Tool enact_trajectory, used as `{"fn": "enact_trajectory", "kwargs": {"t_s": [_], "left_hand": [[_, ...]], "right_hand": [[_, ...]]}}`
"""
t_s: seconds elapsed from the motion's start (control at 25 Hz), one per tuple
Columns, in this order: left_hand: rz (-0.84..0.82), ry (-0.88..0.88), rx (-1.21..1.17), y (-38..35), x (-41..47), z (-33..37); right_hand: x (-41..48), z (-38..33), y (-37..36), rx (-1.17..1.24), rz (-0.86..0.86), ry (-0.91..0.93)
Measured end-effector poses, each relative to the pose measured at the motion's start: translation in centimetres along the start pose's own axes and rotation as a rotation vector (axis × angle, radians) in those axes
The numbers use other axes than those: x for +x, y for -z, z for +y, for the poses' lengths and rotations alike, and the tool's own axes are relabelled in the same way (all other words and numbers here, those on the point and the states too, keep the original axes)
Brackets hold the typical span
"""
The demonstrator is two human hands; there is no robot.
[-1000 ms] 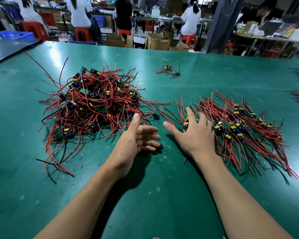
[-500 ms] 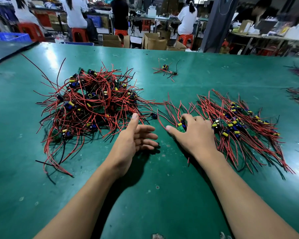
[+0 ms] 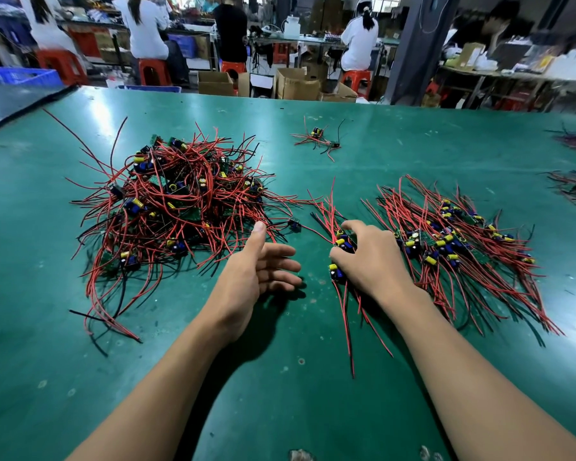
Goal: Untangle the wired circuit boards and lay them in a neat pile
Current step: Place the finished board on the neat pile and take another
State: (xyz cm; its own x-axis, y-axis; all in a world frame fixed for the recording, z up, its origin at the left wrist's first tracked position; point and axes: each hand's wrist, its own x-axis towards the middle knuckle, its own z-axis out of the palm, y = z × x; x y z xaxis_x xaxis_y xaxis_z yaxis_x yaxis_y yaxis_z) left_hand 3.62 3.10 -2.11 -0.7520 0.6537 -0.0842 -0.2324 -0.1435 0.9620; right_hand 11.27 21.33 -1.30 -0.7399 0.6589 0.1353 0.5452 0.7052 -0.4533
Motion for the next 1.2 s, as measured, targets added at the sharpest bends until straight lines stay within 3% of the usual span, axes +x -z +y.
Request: {"fn": "enact_trajectory", "kwargs": {"t_s": [0.08, 0.28, 0.48, 0.72, 0.96, 1.2], "left_hand": [[-0.001, 0.0, -0.001, 0.0, 0.0, -0.1], [0.0, 0.003, -0.006, 0.0, 0.1, -0.1], [0.0, 0.0, -0.008, -0.1, 0.1, -0.1], [-0.002, -0.013, -0.002, -0.1, 0.0, -0.1], [-0.001, -0.017, -0.003, 0.1, 0.2, -0.3], [0.005, -0.017, 0.008, 0.2, 0.3, -0.3]], "right_hand": [[0.2, 0.0, 0.2, -0.005, -0.029, -0.031], [0.3, -0.6, 0.9, -0.203, -0.325, -0.057], [0.2, -0.8, 0.5, -0.294, -0.186, 0.024], [-0.8, -0.5, -0.5, -0.147, 0.072, 0.069], [0.5, -0.2, -0.2, -0.158, -0.034, -0.066], [0.2, -0.6, -0.4, -0.158, -0.031, 0.123]]}}
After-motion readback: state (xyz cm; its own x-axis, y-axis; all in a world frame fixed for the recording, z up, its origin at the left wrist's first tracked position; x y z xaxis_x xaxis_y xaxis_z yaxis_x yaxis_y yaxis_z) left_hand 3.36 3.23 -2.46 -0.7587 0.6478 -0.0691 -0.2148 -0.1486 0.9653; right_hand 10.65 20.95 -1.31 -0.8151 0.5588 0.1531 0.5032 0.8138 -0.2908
